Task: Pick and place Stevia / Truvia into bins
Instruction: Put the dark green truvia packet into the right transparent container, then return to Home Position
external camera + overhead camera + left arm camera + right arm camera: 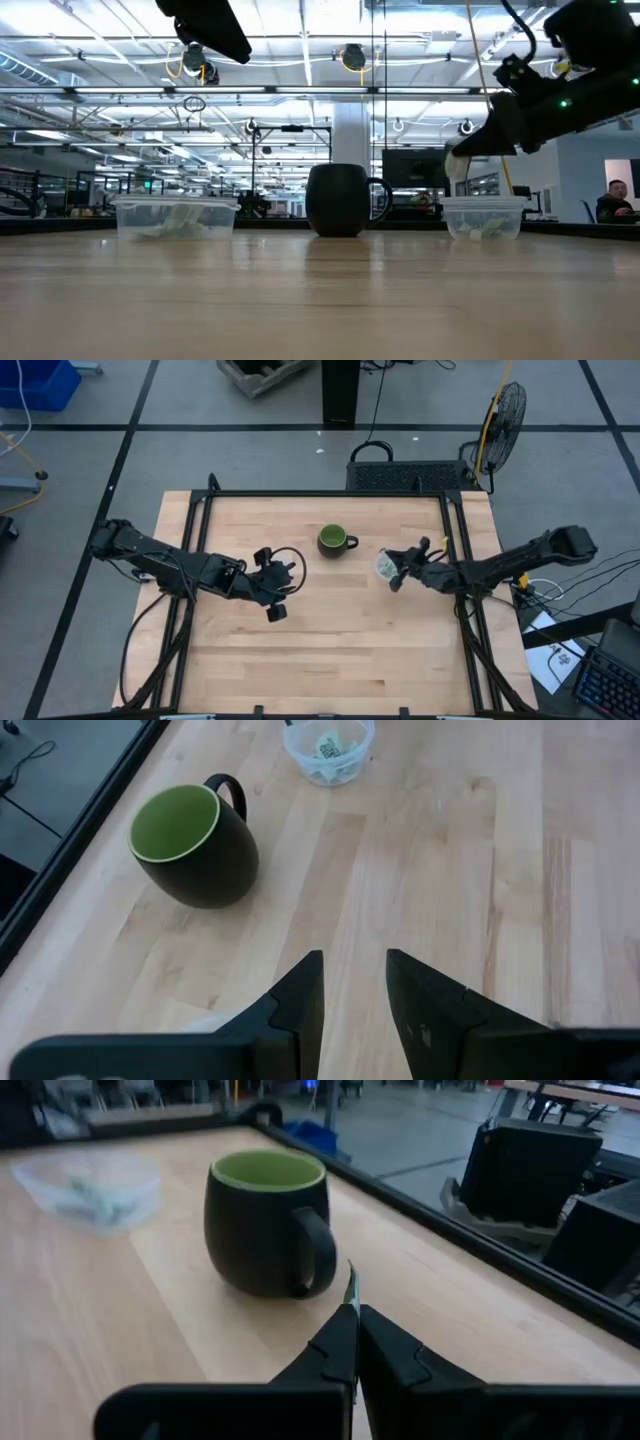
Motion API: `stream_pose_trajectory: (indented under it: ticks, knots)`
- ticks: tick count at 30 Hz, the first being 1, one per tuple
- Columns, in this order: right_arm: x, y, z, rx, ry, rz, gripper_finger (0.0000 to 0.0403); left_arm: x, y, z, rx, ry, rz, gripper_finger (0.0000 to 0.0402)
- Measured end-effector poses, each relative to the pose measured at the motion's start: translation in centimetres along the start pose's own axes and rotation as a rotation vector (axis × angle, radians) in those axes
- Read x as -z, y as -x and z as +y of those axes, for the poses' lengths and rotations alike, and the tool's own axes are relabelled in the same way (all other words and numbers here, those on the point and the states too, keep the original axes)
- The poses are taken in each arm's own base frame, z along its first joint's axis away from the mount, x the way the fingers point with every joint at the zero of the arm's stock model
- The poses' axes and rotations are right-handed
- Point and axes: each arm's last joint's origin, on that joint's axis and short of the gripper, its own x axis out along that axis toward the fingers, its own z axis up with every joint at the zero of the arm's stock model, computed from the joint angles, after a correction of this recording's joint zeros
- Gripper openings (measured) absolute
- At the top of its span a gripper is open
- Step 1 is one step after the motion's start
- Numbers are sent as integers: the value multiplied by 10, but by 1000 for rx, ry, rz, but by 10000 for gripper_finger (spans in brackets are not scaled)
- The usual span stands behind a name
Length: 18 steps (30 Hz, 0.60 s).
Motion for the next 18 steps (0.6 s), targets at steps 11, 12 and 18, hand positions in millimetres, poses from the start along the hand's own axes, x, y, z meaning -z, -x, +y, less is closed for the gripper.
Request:
stream_pose_trajectory:
  ticks: [11, 12, 18]
  knots:
    - [12, 5, -5, -118, -40, -17, 45, -1, 0, 0, 1, 2, -5, 118]
    - [13, 5, -5, -114, -35, -14, 54, -1, 0, 0, 1, 2, -6, 118]
    - [10, 5, -4, -119, -50, -37, 106, -1, 0, 0, 1, 2, -6, 118]
